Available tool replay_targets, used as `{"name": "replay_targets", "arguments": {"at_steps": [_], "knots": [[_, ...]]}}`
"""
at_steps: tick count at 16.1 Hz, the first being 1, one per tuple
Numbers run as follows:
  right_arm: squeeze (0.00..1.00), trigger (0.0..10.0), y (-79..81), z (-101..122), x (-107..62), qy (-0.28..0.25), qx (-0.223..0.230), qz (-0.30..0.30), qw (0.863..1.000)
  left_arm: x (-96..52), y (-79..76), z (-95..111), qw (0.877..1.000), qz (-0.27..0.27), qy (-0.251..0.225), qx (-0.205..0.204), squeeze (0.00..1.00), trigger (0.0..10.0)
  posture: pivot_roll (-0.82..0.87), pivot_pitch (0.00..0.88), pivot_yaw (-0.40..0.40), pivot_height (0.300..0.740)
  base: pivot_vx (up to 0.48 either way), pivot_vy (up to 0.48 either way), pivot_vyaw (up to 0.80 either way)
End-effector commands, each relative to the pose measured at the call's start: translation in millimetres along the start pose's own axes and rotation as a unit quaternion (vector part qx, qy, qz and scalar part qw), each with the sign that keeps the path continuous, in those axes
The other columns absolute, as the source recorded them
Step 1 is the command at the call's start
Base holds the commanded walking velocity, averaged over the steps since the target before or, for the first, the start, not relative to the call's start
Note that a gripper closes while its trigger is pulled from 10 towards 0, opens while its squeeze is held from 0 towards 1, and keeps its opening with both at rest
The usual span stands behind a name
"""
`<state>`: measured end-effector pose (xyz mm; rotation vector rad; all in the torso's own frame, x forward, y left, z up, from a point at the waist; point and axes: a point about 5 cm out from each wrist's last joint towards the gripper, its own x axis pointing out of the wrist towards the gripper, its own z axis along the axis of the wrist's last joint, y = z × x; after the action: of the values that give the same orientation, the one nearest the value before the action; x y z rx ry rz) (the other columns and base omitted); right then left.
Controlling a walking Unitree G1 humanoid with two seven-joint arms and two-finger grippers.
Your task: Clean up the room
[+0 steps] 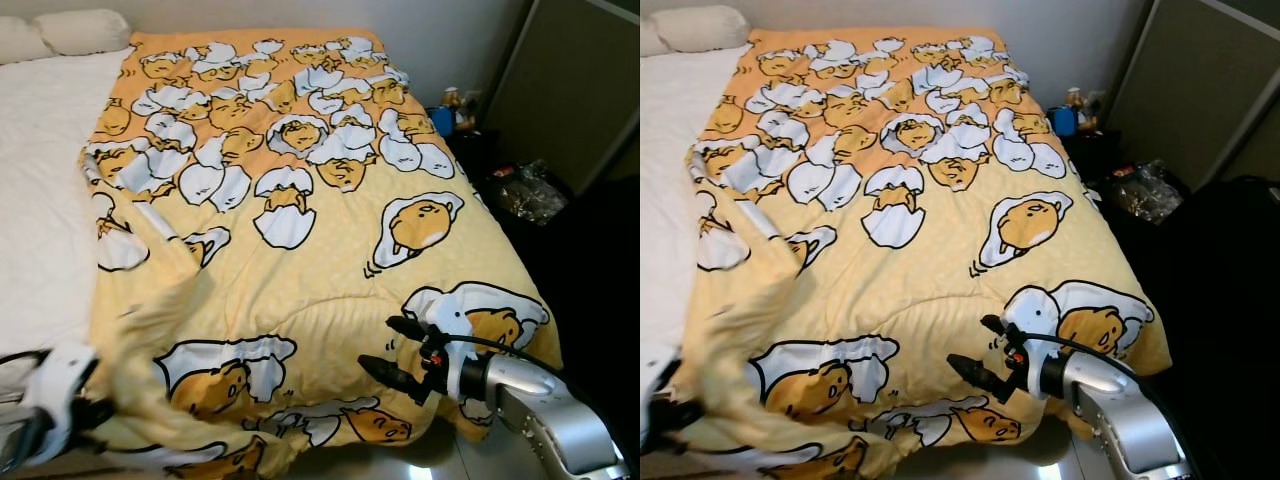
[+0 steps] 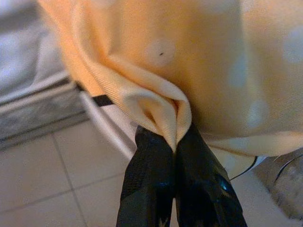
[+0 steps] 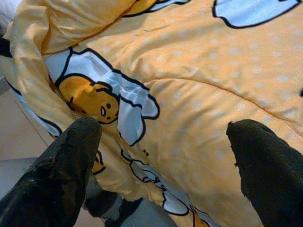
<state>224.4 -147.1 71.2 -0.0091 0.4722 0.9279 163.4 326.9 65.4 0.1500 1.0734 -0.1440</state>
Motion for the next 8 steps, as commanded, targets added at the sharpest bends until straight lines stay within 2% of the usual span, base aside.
{"name": "replay_targets", "arguments": {"at_steps": [1,6,7,8], "knots": [[0.0,10.0,3.1,-1,-0.5,-0.001,-0.005,0.002,1.0,-12.5,9.3,-4,0.999,0.028,0.015,0.001,0.0,0.0,-0.01,0.0,0.019,0.74,0.0,0.0,0.0],[0.0,10.0,5.6,-3,3.9,-0.001,-0.005,0.007,1.0,-29.6,28.9,-25,0.993,0.086,0.084,0.007,0.0,0.0,0.0,0.0,0.023,0.74,0.0,0.0,0.0],[0.0,10.0,5.7,-3,4.8,-0.001,-0.005,0.007,1.0,-30.6,31.6,-25,0.99,0.105,0.089,0.005,0.0,10.0,0.01,0.0,0.024,0.74,0.0,0.0,0.0],[0.0,10.0,5.8,-3,5.0,-0.001,-0.005,0.008,1.0,-30.5,30.9,-24,0.991,0.104,0.086,-0.001,0.0,10.0,0.01,0.0,0.024,0.74,0.0,0.0,0.0]]}}
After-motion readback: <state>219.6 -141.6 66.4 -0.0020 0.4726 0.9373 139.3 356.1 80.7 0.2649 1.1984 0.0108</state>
